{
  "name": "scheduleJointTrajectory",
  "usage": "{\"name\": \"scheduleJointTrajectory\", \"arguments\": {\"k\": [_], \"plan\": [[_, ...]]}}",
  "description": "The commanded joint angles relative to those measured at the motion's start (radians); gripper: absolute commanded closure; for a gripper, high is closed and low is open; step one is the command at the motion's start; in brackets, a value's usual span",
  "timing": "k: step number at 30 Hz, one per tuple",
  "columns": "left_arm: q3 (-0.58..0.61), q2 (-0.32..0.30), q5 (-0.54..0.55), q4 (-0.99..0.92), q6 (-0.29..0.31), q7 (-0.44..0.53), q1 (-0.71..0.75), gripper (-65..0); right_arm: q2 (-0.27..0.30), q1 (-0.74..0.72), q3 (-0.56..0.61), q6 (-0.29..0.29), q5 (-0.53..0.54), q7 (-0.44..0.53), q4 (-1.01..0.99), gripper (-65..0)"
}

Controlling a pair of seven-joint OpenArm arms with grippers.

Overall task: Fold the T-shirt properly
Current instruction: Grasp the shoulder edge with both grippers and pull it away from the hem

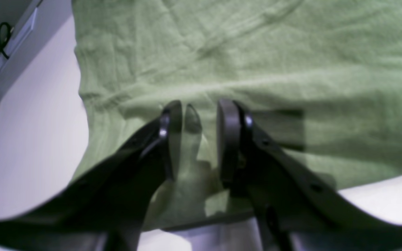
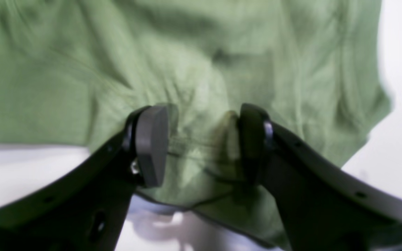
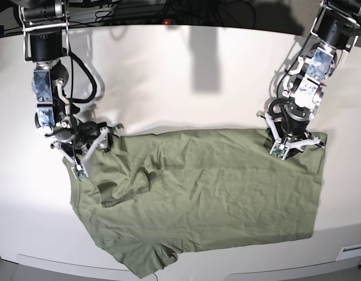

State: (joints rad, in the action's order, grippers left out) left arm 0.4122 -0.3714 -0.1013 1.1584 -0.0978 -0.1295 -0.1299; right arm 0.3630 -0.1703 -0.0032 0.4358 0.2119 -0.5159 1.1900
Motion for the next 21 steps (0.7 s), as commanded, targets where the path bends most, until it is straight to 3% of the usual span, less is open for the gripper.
{"name": "scheduleJointTrajectory", "arguments": {"k": [1,7,13,18,21], "plan": [[-0.008,-0.012,-0.003,0.014,-0.011,0.025,-0.014,-17.2,0.015,-0.018,-0.011,0.013,-0.015,0.002,0.003,-32.9],[-0.008,-0.021,-0.003,0.014,-0.011,0.022,0.037,-17.2,0.019,0.031,-0.011,0.021,-0.022,-0.027,-0.007,-32.9],[-0.008,-0.086,-0.001,0.014,-0.01,0.029,0.11,-17.2,0.034,0.08,-0.011,0.021,-0.022,-0.034,0.046,-32.9],[-0.008,-0.135,0.122,0.016,-0.006,-0.016,0.11,-17.2,0.051,0.097,-0.011,0.023,-0.022,-0.062,0.087,-32.9],[-0.008,-0.142,0.13,0.026,0.076,-0.091,0.11,-17.2,0.059,0.113,-0.011,0.024,-0.021,-0.061,0.101,-32.9]]}}
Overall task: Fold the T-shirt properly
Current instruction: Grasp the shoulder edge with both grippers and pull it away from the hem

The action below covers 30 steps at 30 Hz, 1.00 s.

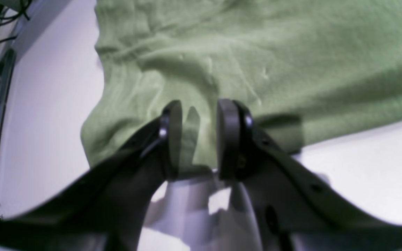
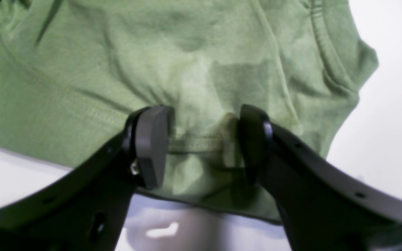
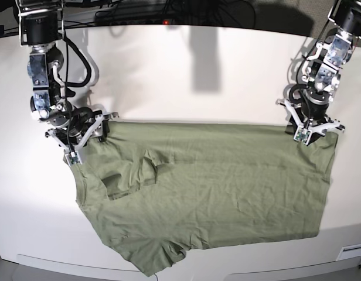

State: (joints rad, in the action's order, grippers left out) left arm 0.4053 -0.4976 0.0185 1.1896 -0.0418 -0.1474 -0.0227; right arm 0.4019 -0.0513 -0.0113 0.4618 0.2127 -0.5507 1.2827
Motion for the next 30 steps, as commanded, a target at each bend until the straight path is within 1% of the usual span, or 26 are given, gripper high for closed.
{"name": "scheduleJointTrajectory", "arguments": {"k": [1,3,6,8,9,11,14,16,19,23,26,28,30], "plan": [[-0.001,-0.016,0.01,0.004,0.046,-0.093,0.003,-17.2,0.023,-0.002,-0.003,-0.002,-0.022,-0.026,0.01,-32.9],[-0.001,-0.016,0.04,0.032,0.077,-0.118,0.003,-17.1,0.023,0.0,-0.003,0.0,-0.022,-0.026,0.013,-32.9],[-0.001,-0.016,0.109,0.078,0.107,-0.152,-0.007,-16.8,0.025,-0.001,-0.003,0.0,-0.022,-0.026,0.018,-32.9],[-0.001,-0.016,0.142,0.097,0.146,-0.204,-0.031,-15.9,0.025,-0.001,-0.003,0.0,-0.022,-0.027,0.02,-32.9],[-0.001,-0.016,0.156,0.101,0.155,-0.231,-0.047,-15.9,0.025,-0.001,-0.003,0.0,-0.022,-0.027,0.021,-32.9],[-0.001,-0.016,0.209,0.101,0.168,-0.293,-0.089,-15.9,0.025,-0.001,-0.003,0.0,-0.022,-0.027,0.021,-32.9],[-0.001,-0.016,0.327,0.1,0.179,-0.41,-0.159,-15.9,0.025,-0.001,-0.003,0.0,-0.022,-0.027,0.021,-32.9],[-0.001,-0.016,0.379,0.1,0.195,-0.469,-0.195,-15.9,0.025,-0.001,-0.003,0.003,-0.022,-0.032,0.021,-32.9],[-0.001,-0.019,0.395,0.1,0.2,-0.531,-0.216,-15.9,0.025,0.0,-0.003,0.003,-0.022,-0.032,0.021,-32.9],[-0.001,-0.037,0.395,0.099,0.2,-0.594,-0.198,-15.9,0.025,0.002,-0.003,0.006,-0.022,-0.037,0.021,-32.9],[-0.001,-0.07,0.395,0.099,0.2,-0.601,-0.17,-15.9,0.031,0.019,-0.003,0.04,-0.022,-0.047,0.023,-32.9],[-0.001,-0.093,0.399,0.099,0.2,-0.605,-0.148,-15.9,0.041,0.048,-0.003,0.047,-0.021,-0.049,0.04,-32.8],[-0.001,-0.11,0.402,0.099,0.2,-0.608,-0.125,-15.9,0.053,0.09,-0.003,0.047,-0.02,-0.049,0.075,-30.9]]}}
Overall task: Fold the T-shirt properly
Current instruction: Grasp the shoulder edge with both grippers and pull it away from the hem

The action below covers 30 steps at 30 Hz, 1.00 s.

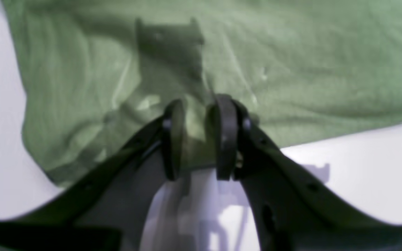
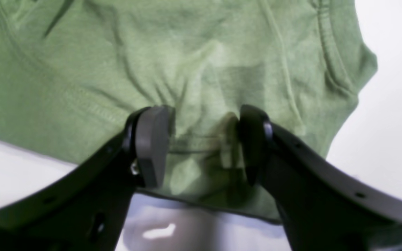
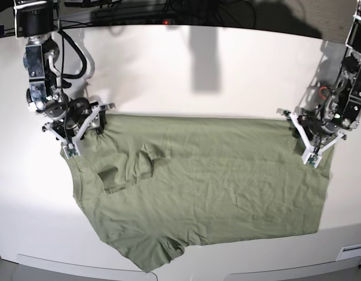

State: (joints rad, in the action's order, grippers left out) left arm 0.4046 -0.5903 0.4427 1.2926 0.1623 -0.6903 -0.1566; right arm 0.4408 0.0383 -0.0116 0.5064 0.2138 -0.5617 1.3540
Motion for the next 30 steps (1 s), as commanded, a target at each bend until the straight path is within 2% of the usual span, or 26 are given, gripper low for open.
{"name": "scheduleJointTrajectory", "arguments": {"k": [1,6,9,21,25,30], "plan": [[0.0,-0.021,-0.02,-0.004,-0.005,-0.066,0.022,-15.9,0.019,0.023,-0.003,0.003,-0.019,-0.037,0.026,-29.4],[0.0,-0.022,0.017,-0.003,-0.005,-0.072,0.075,-15.9,0.024,0.134,-0.003,-0.001,-0.019,-0.06,0.163,-28.6],[0.0,-0.023,0.019,-0.002,-0.004,-0.08,0.113,-15.9,0.024,0.194,-0.004,-0.025,-0.024,-0.069,0.22,-28.6],[0.0,-0.018,0.001,-0.002,-0.005,-0.1,0.325,-15.9,0.024,0.397,-0.115,-0.028,-0.027,-0.079,0.246,-28.6],[-0.028,0.018,-0.034,0.0,-0.016,-0.098,0.393,-15.9,0.024,0.454,-0.153,-0.028,-0.027,-0.076,0.285,-28.6],[-0.156,0.09,-0.034,0.048,-0.015,-0.098,0.483,-15.9,0.024,0.48,-0.174,-0.028,-0.027,-0.08,0.365,-28.6]]}}
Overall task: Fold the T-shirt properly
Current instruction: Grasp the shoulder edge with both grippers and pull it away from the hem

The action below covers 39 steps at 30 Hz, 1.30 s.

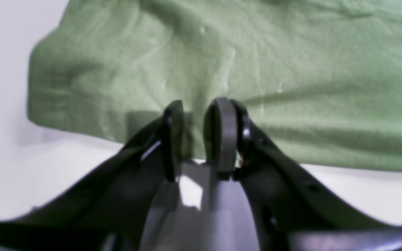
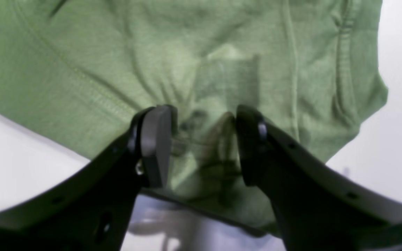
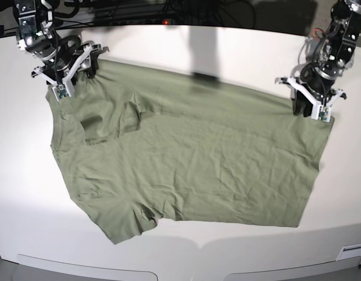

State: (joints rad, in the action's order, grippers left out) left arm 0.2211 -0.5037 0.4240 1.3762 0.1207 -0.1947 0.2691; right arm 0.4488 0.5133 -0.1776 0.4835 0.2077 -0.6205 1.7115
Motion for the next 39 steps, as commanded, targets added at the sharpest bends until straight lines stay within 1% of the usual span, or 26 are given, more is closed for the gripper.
{"name": "scheduleJointTrajectory", "arguments": {"k": [1,4,7,11,19,26,30,34,39], "plan": [[0.0,0.01,-0.015,-0.012,0.027,-0.595,0.079,-15.9,0.016,0.005,-0.007,-0.005,-0.021,-0.023,0.019,-28.6],[-0.061,0.006,-0.015,0.081,0.029,-0.612,0.143,-15.9,0.016,0.005,-0.007,-0.005,-0.021,-0.024,0.049,-28.6],[-0.123,0.005,-0.011,0.175,0.029,-0.649,0.201,-15.9,0.016,0.005,-0.007,-0.005,-0.021,-0.026,0.061,-28.6],[-0.179,0.005,0.005,0.253,0.029,-0.661,0.271,-15.9,0.016,0.005,-0.007,-0.005,-0.021,-0.043,0.063,-28.6],[-0.188,0.012,-0.003,0.289,0.029,-0.66,0.378,-15.9,0.016,0.01,-0.007,-0.004,-0.021,-0.068,0.063,-28.6],[-0.188,0.045,-0.008,0.289,0.029,-0.668,0.413,-15.9,0.016,0.089,-0.007,-0.004,-0.021,-0.068,0.063,-28.6],[-0.188,0.047,-0.004,0.289,0.03,-0.685,0.414,-15.9,0.016,0.132,-0.007,-0.005,-0.023,-0.061,0.063,-28.6],[-0.188,0.047,-0.003,0.3,0.029,-0.688,0.436,-15.9,0.016,0.13,-0.007,-0.005,-0.025,-0.053,0.069,-28.6],[-0.188,0.055,-0.004,0.37,0.029,-0.69,0.491,-15.9,0.012,0.138,-0.007,-0.005,-0.025,-0.082,0.12,-28.6]]}}
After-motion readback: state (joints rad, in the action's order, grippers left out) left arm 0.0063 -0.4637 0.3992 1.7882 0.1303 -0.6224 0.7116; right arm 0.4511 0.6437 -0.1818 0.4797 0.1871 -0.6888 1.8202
